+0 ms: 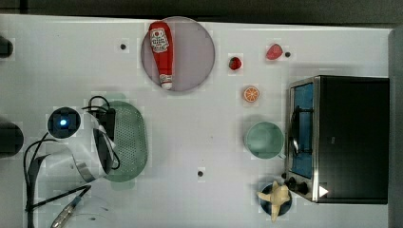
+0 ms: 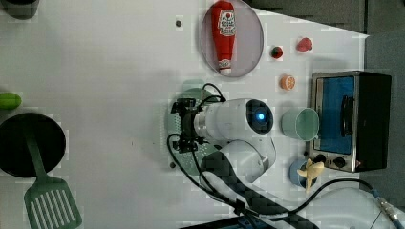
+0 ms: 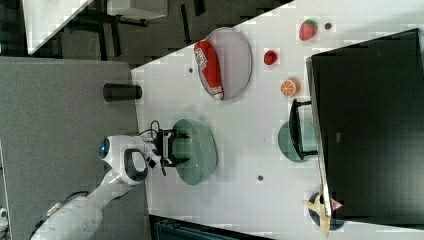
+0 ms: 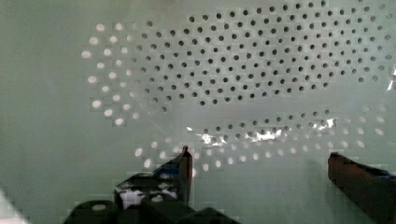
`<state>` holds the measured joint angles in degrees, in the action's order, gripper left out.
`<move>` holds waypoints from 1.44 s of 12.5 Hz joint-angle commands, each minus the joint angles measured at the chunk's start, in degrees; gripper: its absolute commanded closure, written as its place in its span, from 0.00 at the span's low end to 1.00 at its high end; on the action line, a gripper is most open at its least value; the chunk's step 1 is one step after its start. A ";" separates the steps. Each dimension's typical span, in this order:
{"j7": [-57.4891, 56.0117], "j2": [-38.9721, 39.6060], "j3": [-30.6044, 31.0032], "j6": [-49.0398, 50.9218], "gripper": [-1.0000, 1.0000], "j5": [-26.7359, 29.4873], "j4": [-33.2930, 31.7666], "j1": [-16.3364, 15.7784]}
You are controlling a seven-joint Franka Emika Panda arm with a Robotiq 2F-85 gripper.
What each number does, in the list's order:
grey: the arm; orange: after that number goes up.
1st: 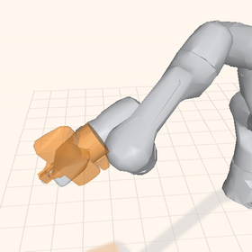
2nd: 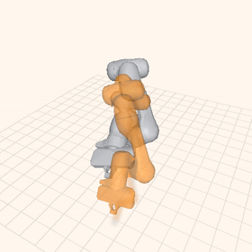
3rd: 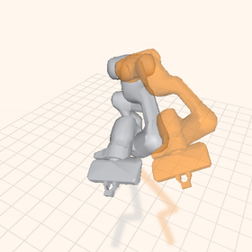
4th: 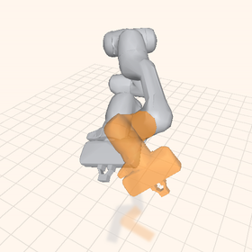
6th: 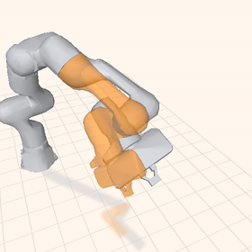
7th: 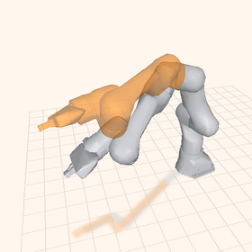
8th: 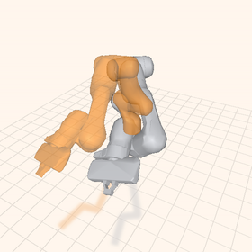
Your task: Drag strainer right to left.
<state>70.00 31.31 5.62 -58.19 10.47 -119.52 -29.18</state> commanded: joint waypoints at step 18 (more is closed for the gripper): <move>-11.67 -4.75 -7.91 17.50 0.00 -1.60 12.31 -9.48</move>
<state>66.42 32.48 -0.53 -42.36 8.76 -109.50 -41.38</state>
